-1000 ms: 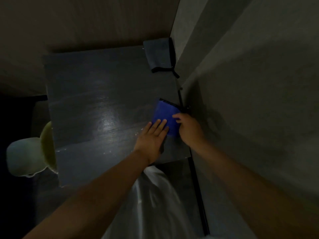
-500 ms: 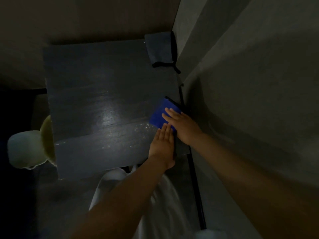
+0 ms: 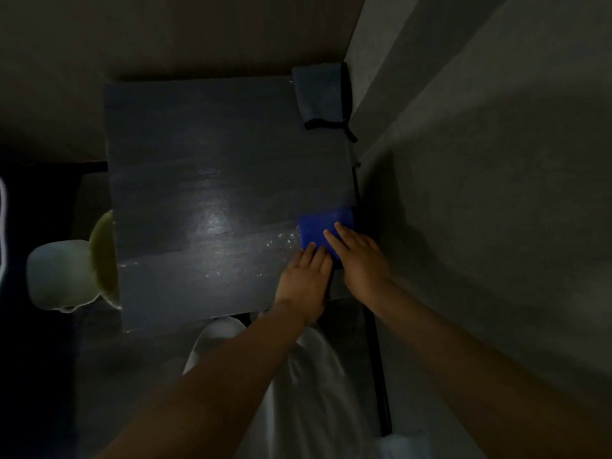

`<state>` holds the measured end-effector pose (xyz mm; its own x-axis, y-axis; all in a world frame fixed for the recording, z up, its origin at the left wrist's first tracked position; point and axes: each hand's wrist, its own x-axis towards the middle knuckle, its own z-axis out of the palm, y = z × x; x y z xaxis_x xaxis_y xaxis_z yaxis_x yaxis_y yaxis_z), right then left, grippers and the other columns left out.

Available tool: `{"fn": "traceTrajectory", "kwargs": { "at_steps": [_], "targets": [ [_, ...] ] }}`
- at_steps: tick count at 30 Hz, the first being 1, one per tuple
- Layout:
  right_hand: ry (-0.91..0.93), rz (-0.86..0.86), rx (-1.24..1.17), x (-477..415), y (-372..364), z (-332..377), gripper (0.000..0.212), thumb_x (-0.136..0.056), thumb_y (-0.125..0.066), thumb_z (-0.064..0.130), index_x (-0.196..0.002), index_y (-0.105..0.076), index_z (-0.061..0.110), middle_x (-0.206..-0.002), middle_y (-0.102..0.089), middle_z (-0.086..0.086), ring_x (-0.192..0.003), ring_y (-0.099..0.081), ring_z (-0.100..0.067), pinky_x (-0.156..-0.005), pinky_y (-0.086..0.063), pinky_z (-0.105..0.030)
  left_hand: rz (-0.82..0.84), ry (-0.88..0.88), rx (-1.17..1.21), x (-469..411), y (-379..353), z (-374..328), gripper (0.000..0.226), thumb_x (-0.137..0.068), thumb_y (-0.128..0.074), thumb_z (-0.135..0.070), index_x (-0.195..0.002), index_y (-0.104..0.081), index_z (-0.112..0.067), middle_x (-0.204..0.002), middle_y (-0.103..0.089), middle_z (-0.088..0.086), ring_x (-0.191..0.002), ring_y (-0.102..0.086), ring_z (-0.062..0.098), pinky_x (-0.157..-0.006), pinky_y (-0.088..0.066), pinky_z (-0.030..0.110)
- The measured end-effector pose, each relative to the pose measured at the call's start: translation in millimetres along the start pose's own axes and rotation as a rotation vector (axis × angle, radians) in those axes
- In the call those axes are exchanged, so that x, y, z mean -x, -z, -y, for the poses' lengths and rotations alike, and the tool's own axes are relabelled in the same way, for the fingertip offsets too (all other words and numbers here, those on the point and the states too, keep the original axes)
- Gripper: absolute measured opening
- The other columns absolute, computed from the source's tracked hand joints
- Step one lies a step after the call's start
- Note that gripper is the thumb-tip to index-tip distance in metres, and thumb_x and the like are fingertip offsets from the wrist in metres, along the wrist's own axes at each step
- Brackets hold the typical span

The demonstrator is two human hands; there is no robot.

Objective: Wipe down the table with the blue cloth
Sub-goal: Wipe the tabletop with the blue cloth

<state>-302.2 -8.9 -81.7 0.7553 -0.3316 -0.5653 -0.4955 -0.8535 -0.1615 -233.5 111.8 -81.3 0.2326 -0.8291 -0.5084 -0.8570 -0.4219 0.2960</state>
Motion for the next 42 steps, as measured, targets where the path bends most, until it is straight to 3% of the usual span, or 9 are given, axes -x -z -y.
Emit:
{"fn": "traceTrajectory", "kwargs": {
  "at_steps": [8,12,19,26,33,42],
  "targets": [
    [0.181,0.044,0.072,-10,6,-18,0.062,-0.099,-0.032,0.009,-0.154,-0.008,0.025,-0.162,0.003,0.004,-0.149,0.003,-0.013,-0.121,-0.002,-0.034,-0.008,0.179,0.236,-4,-16,-40,0.093,-0.089,-0.055,-0.028,-0.15,0.011,-0.003,-0.158,0.018,0.016,-0.146,0.017,0.026,-0.118,0.007,0.035],
    [0.205,0.092,0.109,-18,10,-18,0.072,-0.096,-0.038,0.001,-0.154,-0.005,0.027,-0.162,0.008,0.003,-0.149,0.007,-0.014,-0.122,-0.003,-0.037,0.075,0.203,0.155,-6,-22,-43,0.097,-0.089,-0.054,-0.035,-0.147,0.016,0.0,-0.155,0.024,0.019,-0.143,0.024,0.03,-0.117,0.009,0.039],
    [0.153,0.167,0.121,-21,10,-7,0.071,-0.098,-0.038,0.005,-0.154,-0.002,0.028,-0.161,0.013,0.003,-0.148,0.012,-0.016,-0.121,-0.003,-0.039,0.124,0.182,0.0,-1,-24,-35,0.103,-0.089,-0.051,-0.047,-0.146,0.02,0.001,-0.152,0.031,0.019,-0.141,0.027,0.032,-0.114,0.012,0.039],
    [0.107,0.19,0.117,-20,5,16,0.075,-0.097,-0.042,0.006,-0.153,0.003,0.028,-0.161,0.016,0.002,-0.147,0.015,-0.017,-0.122,-0.003,-0.04,0.15,0.194,-0.019,11,-23,-16,0.103,-0.089,-0.05,-0.051,-0.146,0.019,-0.001,-0.151,0.032,0.019,-0.14,0.029,0.032,-0.115,0.011,0.04],
    [0.11,0.202,0.093,-26,-5,52,0.066,-0.102,-0.034,0.013,-0.154,0.003,0.027,-0.16,0.017,0.002,-0.147,0.015,-0.016,-0.119,0.0,-0.037,0.173,0.218,-0.031,34,-24,12,0.101,-0.09,-0.05,-0.049,-0.147,0.018,-0.001,-0.153,0.029,0.018,-0.142,0.026,0.03,-0.116,0.01,0.039],
    [0.085,0.247,0.111,-32,-5,103,0.076,-0.098,-0.04,0.009,-0.153,0.008,0.028,-0.159,0.022,0.003,-0.147,0.018,-0.017,-0.121,0.0,-0.04,0.189,0.231,-0.039,60,-29,51,0.098,-0.091,-0.05,-0.044,-0.147,0.018,-0.002,-0.153,0.029,0.017,-0.143,0.025,0.03,-0.117,0.007,0.039]
  ]
}}
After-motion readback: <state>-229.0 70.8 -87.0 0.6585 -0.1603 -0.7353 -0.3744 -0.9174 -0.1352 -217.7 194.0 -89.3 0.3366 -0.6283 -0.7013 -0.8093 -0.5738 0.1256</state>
